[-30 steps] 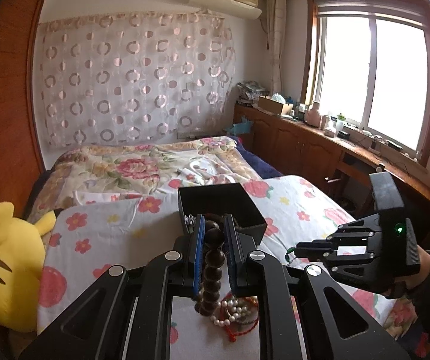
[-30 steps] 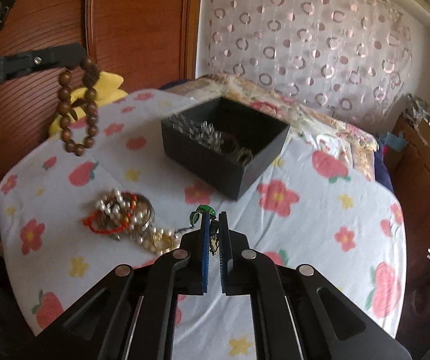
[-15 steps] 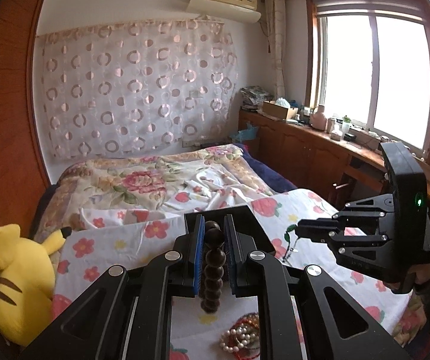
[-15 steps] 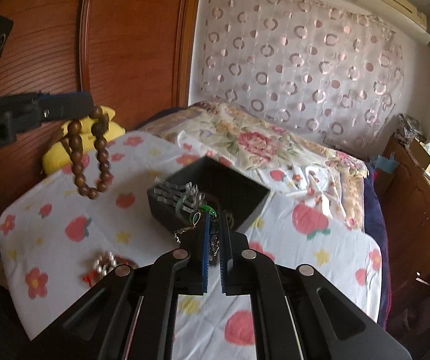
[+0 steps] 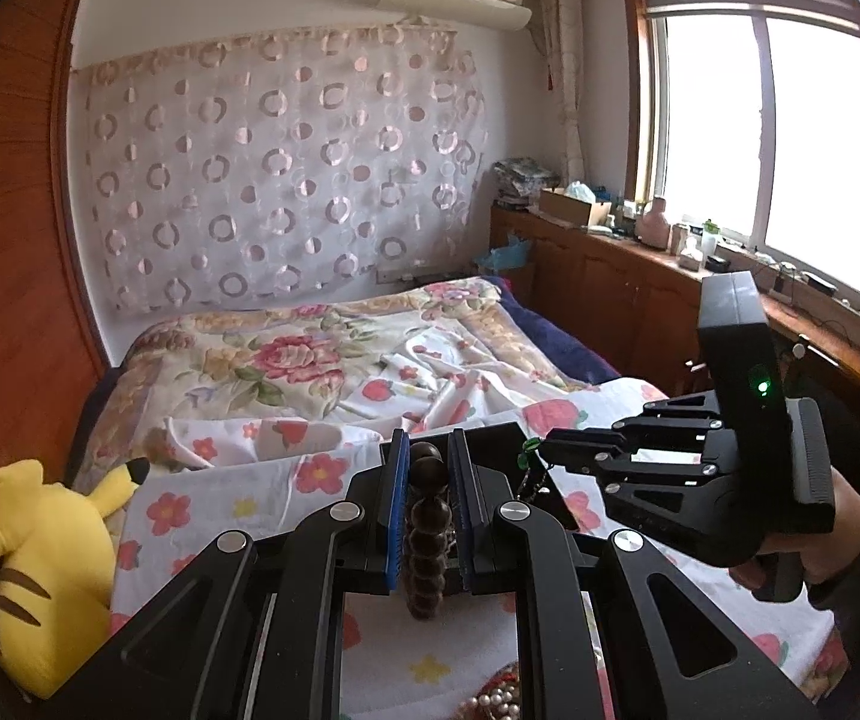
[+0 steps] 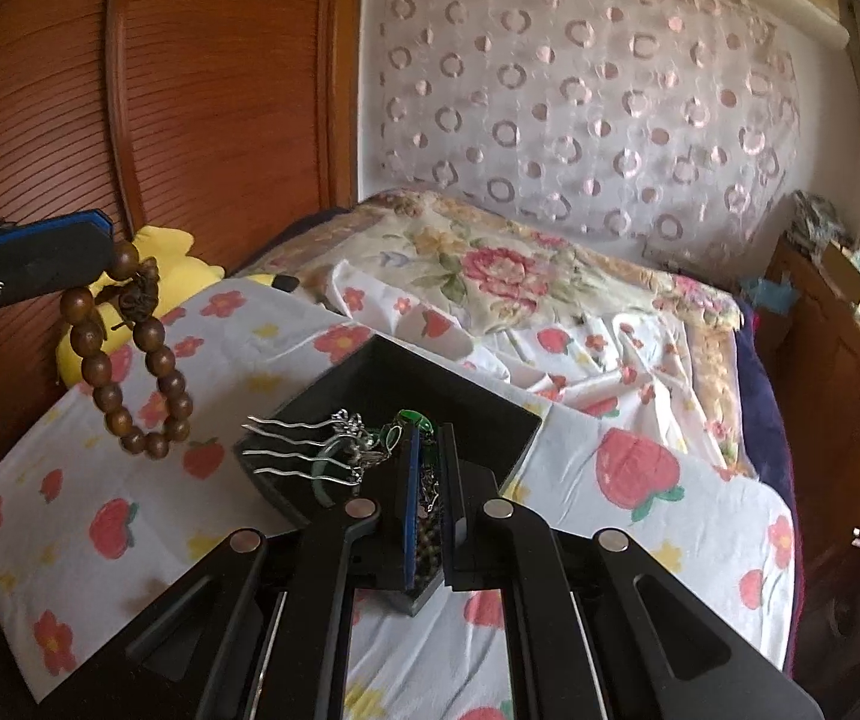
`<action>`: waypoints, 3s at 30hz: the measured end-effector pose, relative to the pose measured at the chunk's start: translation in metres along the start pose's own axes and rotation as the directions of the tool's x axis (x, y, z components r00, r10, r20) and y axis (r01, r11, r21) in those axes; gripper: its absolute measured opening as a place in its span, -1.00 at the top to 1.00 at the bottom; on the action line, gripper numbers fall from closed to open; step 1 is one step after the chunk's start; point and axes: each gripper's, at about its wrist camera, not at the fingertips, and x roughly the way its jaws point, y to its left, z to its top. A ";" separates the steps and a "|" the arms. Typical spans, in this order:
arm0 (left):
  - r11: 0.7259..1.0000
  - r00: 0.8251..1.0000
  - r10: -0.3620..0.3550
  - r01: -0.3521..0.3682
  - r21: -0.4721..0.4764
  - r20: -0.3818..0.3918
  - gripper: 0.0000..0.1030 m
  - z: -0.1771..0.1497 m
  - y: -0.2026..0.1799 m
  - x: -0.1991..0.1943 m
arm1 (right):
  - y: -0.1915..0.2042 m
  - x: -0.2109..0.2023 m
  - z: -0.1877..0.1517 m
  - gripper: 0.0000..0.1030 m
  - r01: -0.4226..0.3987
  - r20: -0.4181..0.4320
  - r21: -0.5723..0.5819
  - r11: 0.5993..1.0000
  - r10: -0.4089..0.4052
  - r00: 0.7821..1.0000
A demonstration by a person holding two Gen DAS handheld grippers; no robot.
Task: Organize jewelry
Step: 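Release the green pendant into the box with the right gripper while the left gripper drops the bracelet in, then grasp the red string bracelet with the left gripper and lift it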
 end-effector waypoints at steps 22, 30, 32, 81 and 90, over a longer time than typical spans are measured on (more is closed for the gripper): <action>1.000 0.996 -0.007 0.008 0.014 -0.086 0.77 0.013 -0.021 0.069 | -0.004 0.003 -0.024 0.73 -0.032 -0.028 0.029 0.999 0.033 0.999; 1.000 0.993 -0.015 0.013 -0.015 -0.114 0.33 0.001 -0.016 0.078 | -0.004 -0.007 -0.037 0.73 -0.046 -0.024 0.021 0.999 0.047 0.999; 1.000 0.993 -0.012 0.010 -0.018 -0.118 0.31 -0.006 -0.014 0.074 | -0.002 -0.011 -0.042 0.73 -0.055 -0.019 0.021 0.998 0.055 0.998; 0.997 0.943 -0.050 0.068 0.045 -0.330 0.56 -0.169 -0.041 0.009 | 0.055 -0.057 -0.171 0.34 -0.128 -0.093 0.050 0.991 0.132 0.987; 0.996 0.962 -0.071 0.081 0.030 -0.264 0.90 -0.157 -0.034 -0.008 | 0.057 -0.057 -0.171 0.34 -0.134 -0.093 0.051 0.990 0.138 0.986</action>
